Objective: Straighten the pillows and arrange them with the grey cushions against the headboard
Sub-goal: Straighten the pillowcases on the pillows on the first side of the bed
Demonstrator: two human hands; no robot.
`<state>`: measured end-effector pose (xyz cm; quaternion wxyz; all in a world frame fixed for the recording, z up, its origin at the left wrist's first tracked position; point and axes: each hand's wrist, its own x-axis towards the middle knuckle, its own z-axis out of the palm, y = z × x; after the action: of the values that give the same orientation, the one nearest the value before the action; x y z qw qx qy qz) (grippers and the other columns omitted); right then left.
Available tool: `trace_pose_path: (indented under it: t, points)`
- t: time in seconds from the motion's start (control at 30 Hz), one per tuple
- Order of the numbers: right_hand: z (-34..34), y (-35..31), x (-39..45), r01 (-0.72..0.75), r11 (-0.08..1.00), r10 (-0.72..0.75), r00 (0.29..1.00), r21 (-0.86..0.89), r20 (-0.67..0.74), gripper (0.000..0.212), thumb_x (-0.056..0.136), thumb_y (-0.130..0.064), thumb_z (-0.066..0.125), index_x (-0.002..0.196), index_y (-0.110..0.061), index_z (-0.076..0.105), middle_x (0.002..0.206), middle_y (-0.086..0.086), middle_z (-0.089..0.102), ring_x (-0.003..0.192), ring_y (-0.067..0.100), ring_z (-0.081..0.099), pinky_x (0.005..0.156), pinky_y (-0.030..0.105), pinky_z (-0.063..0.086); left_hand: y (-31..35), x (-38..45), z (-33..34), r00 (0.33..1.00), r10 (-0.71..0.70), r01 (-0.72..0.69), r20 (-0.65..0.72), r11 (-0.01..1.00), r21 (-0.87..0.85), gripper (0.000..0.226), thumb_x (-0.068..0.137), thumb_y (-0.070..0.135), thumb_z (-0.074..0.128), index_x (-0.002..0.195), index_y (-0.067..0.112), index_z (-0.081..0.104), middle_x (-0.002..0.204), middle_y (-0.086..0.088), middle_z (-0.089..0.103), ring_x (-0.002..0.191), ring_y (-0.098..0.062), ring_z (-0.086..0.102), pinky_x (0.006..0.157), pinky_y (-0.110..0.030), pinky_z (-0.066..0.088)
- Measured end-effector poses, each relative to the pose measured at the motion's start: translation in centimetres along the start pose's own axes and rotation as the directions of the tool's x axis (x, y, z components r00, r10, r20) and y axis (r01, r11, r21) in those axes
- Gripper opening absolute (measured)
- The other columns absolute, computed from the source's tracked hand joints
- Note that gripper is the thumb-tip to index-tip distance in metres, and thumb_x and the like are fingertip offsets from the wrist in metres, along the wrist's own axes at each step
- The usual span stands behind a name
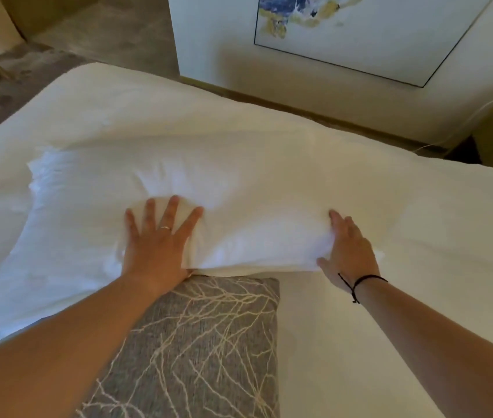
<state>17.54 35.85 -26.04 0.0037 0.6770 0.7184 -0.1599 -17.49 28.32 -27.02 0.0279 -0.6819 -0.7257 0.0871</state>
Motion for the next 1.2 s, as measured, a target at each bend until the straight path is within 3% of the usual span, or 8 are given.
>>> trace_pose_path:
  t: [0.17,0.4,0.57,0.7,0.83,0.93,1.03,1.2]
  points:
    - [1.3,0.4,3.2,-0.085,0.995,0.087,0.995,-0.055,0.042,0.104,0.083,-0.037,0.07,0.154,-0.025,-0.004,0.109,0.015,0.063,0.097,0.037,0.06,0.085,0.049,0.052,0.2,2.0,2.0,1.0,0.014,-0.014,0.003,0.999,0.042,0.128,0.063,0.086,0.055,0.144,0.041,-0.034,0.163,-0.009,-0.02,0.146,-0.049,-0.008,0.107,-0.074,-0.007]
    - [0.3,-0.6,2.7,0.01,0.978,0.0,0.999,-0.21,0.047,0.033,0.094,-0.019,0.051,0.125,-0.01,0.045,0.086,0.01,0.065,0.071,0.031,0.058,0.061,0.036,0.049,0.7,3.6,1.0,0.993,-0.02,0.008,0.114,0.995,0.1,0.112,0.082,0.068,0.054,0.142,0.04,-0.036,0.164,-0.011,-0.014,0.146,-0.051,-0.004,0.106,-0.076,0.002]
    - [-3.0,-2.3,-1.1,0.099,0.975,-0.08,0.992,-0.199,0.1,0.019,0.091,-0.016,0.051,0.109,-0.014,0.052,0.083,0.009,0.066,0.071,0.032,0.06,0.059,0.033,0.045,0.3,2.8,-1.9,0.966,-0.041,-0.003,0.256,0.986,0.168,0.085,0.088,0.051,0.059,0.154,0.032,0.009,0.164,-0.005,0.015,0.145,-0.044,0.018,0.108,-0.071,0.017]
    - [-6.7,-3.4,-5.7,0.215,0.96,-0.199,0.975,-0.18,0.103,0.007,0.091,-0.024,0.05,0.092,-0.02,0.045,0.074,0.003,0.061,0.066,0.028,0.056,0.056,0.031,0.04,-1.4,0.9,-5.5,0.976,0.019,-0.058,0.217,0.983,0.172,0.047,0.087,0.031,0.061,0.131,0.03,0.047,0.118,0.004,0.064,0.108,-0.024,0.058,0.092,-0.045,0.042]
    - [-12.0,-2.6,-9.0,0.105,0.991,-0.107,0.994,-0.078,-0.035,0.025,0.096,-0.048,0.048,0.089,-0.024,0.041,0.065,-0.007,0.047,0.065,0.026,0.052,0.055,0.031,0.035,-3.0,-0.3,-12.7,0.987,0.043,-0.046,0.154,0.999,0.013,0.026,0.081,0.039,0.055,0.107,0.038,0.057,0.084,0.011,0.061,0.072,-0.019,0.053,0.064,-0.03,0.037]
    - [-17.7,-0.5,-10.8,-0.072,0.996,0.083,0.962,0.052,-0.259,0.033,0.097,-0.05,0.047,0.107,-0.02,0.055,0.085,0.002,0.064,0.081,0.031,0.06,0.062,0.034,0.041,-1.8,-0.3,-20.8,0.995,0.088,-0.086,0.042,0.995,-0.043,0.011,0.091,0.035,0.046,0.086,0.03,0.054,0.088,0.008,0.065,0.073,-0.019,0.051,0.062,-0.029,0.036]
    - [-23.7,1.9,-14.2,-0.1,0.968,0.197,0.871,0.23,-0.45,0.031,0.097,-0.034,0.054,0.122,-0.016,0.059,0.122,0.011,0.06,0.11,0.033,0.055,0.084,0.042,0.049,3.8,-2.2,-27.8,0.965,0.261,-0.262,-0.016,0.964,-0.036,0.016,0.091,0.034,0.051,0.095,0.027,0.064,0.1,-0.001,0.069,0.09,-0.026,0.065,0.068,-0.031,0.039]
    - [-27.5,2.2,-26.5,-0.106,0.894,0.244,0.929,0.435,-0.277,0.051,0.09,-0.042,0.065,0.135,-0.022,0.05,0.141,0.003,0.045,0.129,0.023,0.045,0.104,0.032,0.037,16.7,-9.2,-36.1,0.926,0.376,-0.365,-0.013,0.889,-0.278,0.013,0.088,0.034,0.056,0.086,0.022,0.061,0.094,-0.004,0.066,0.078,-0.027,0.059,0.066,-0.031,0.041]
